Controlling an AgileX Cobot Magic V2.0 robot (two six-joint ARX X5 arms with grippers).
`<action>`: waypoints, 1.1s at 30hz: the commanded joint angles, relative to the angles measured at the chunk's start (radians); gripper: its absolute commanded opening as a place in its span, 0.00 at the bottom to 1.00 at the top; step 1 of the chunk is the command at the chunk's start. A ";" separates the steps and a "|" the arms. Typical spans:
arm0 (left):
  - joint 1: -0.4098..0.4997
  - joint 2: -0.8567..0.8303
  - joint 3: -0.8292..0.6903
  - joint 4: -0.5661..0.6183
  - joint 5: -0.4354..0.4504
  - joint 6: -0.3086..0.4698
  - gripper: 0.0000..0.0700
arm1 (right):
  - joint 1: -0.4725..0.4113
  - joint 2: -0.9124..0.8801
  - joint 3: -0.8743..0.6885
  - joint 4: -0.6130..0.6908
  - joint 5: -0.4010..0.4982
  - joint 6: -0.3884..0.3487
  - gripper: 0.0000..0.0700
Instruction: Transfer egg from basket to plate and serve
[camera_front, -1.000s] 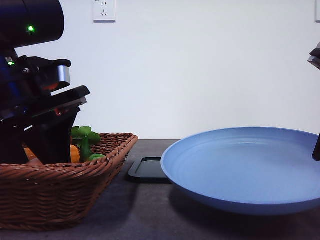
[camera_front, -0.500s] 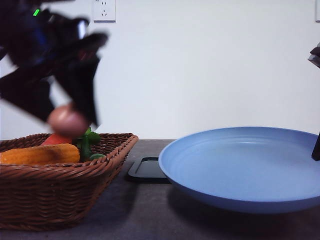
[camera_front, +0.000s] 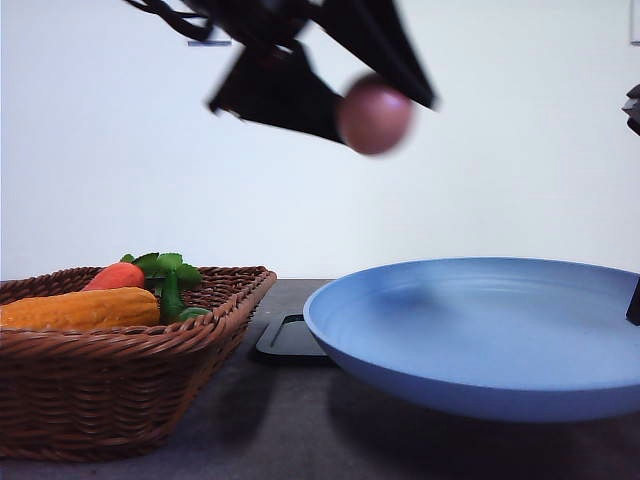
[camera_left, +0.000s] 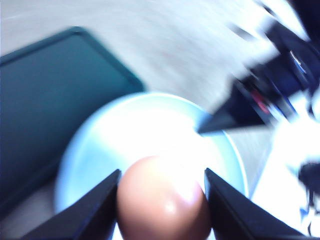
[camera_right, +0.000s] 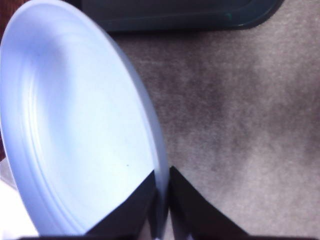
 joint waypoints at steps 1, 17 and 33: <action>-0.031 0.049 0.016 0.019 -0.023 0.094 0.25 | 0.003 0.006 0.012 0.007 -0.013 -0.014 0.00; -0.087 0.262 0.016 0.085 -0.122 0.132 0.35 | 0.003 0.006 0.012 0.001 -0.021 -0.021 0.00; -0.088 0.257 0.019 0.069 -0.126 0.131 0.58 | 0.003 0.007 0.012 -0.028 -0.024 -0.030 0.00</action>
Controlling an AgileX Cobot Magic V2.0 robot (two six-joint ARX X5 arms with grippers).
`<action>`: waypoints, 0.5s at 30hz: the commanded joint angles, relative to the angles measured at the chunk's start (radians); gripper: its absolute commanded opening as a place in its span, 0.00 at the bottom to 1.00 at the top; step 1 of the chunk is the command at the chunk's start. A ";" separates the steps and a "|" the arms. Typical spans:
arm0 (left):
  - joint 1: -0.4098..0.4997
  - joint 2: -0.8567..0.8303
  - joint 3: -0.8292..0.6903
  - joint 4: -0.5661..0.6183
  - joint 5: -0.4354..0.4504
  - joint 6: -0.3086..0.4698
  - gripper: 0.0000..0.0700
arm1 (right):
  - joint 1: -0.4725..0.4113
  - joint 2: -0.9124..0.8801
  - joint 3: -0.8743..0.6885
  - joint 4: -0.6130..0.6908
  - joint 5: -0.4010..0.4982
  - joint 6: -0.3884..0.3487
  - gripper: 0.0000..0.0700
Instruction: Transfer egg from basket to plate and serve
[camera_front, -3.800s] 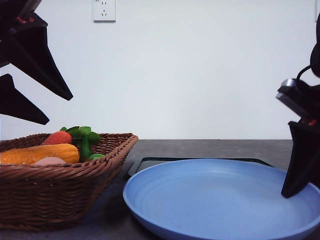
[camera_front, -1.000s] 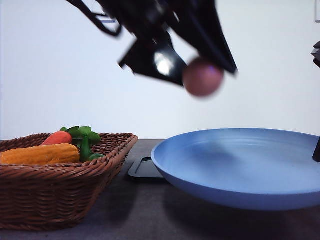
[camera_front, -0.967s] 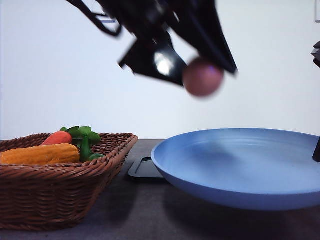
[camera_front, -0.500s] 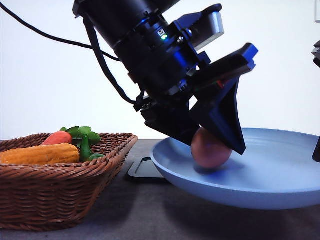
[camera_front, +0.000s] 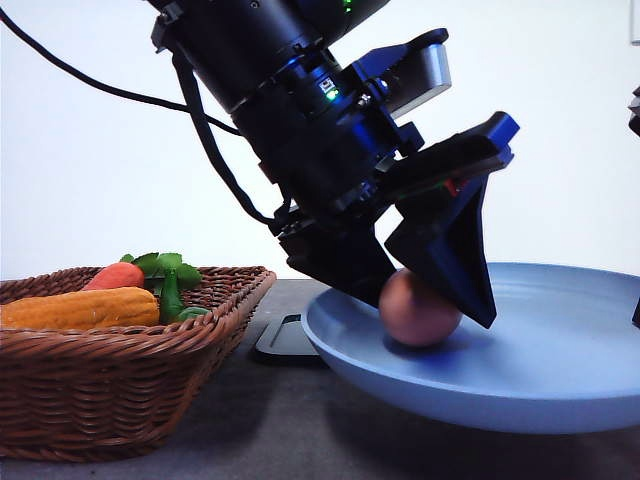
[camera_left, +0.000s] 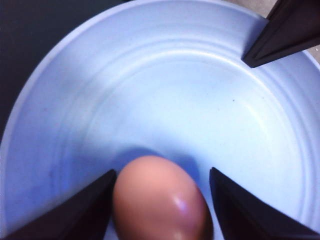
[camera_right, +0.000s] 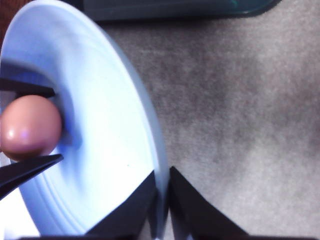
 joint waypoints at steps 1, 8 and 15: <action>-0.013 -0.018 0.022 -0.004 -0.003 0.009 0.58 | 0.003 0.007 0.012 0.002 -0.015 -0.010 0.00; -0.008 -0.180 0.061 -0.081 -0.010 0.009 0.58 | 0.001 0.008 0.012 0.027 -0.015 0.000 0.00; 0.001 -0.412 0.087 -0.150 -0.106 0.036 0.58 | -0.005 0.062 0.044 0.107 -0.015 0.041 0.00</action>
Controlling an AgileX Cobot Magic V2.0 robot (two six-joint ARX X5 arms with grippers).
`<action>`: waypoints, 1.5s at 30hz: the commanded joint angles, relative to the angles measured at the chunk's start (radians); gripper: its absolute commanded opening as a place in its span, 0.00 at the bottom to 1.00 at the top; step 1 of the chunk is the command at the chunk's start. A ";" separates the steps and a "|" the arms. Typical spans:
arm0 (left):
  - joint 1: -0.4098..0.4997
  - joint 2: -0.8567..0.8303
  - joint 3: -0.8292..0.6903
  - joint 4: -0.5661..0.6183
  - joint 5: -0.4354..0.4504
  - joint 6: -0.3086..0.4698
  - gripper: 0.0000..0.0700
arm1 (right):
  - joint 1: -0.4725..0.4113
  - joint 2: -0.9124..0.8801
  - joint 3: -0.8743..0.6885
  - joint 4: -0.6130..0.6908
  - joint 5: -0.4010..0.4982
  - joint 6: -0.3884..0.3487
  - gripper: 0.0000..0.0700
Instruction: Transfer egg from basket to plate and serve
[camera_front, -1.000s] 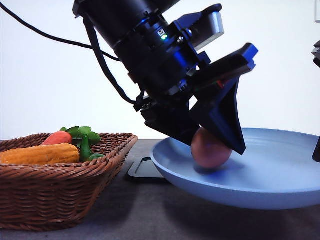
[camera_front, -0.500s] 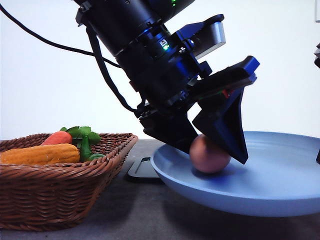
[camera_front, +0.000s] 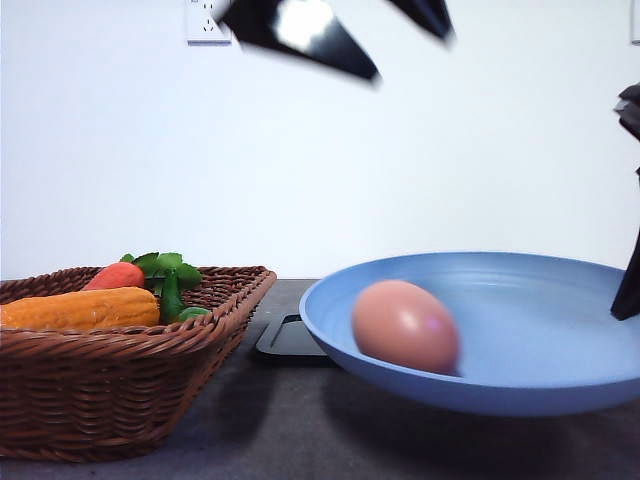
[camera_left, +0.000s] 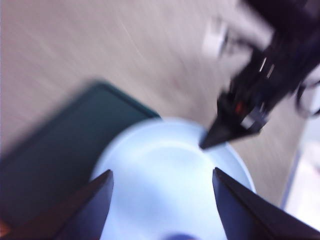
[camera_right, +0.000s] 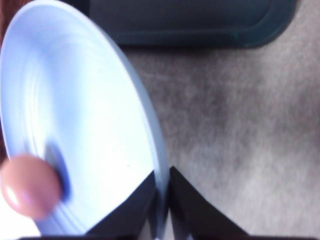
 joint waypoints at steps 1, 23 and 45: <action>-0.007 -0.055 0.018 -0.004 -0.034 0.028 0.58 | -0.004 0.034 0.041 0.026 -0.014 0.021 0.00; -0.004 -0.641 0.018 -0.193 -0.151 0.017 0.58 | -0.030 0.688 0.568 0.065 -0.012 0.021 0.00; -0.004 -0.687 0.018 -0.283 -0.151 -0.033 0.58 | -0.085 0.725 0.597 0.084 -0.014 0.012 0.37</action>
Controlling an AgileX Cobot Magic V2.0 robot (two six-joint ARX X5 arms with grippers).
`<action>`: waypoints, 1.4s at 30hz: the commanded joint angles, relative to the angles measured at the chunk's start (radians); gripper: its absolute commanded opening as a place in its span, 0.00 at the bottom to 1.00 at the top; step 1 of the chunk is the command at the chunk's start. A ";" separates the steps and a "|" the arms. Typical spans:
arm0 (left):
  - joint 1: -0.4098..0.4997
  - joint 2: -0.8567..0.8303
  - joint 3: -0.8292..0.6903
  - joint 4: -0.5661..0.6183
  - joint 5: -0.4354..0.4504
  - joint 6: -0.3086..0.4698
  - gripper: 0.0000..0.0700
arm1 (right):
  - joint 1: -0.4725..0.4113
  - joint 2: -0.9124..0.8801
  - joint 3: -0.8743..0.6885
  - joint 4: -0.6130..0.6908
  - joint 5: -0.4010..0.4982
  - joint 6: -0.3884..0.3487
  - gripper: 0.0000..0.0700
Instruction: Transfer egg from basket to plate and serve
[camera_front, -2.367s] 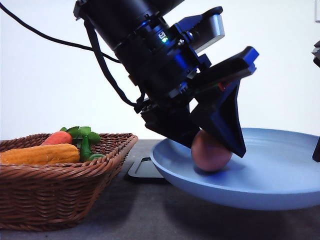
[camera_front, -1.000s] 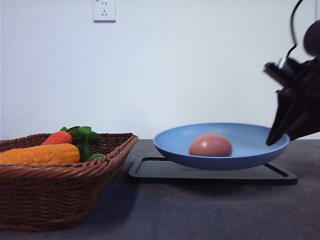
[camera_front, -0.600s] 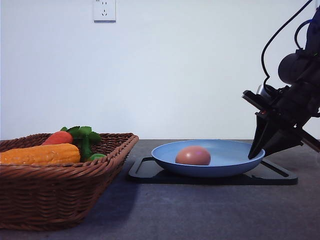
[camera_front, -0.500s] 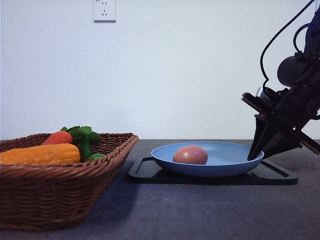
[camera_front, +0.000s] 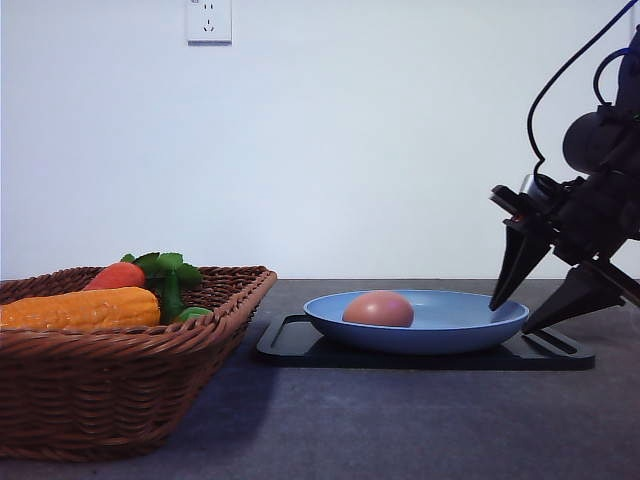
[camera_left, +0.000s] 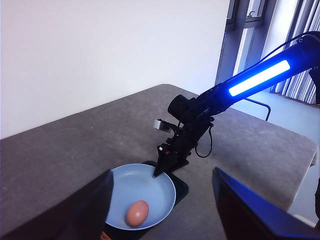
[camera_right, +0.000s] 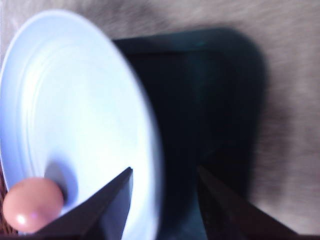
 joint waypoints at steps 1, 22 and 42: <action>-0.008 0.007 0.018 0.011 -0.003 -0.013 0.58 | -0.021 -0.004 0.021 0.005 -0.003 -0.008 0.37; -0.005 0.271 0.018 0.071 -0.250 0.118 0.16 | -0.325 -0.477 0.021 -0.156 -0.233 -0.076 0.04; 0.397 0.295 -0.143 0.057 -0.311 0.053 0.00 | 0.225 -1.110 -0.312 -0.039 0.555 -0.165 0.00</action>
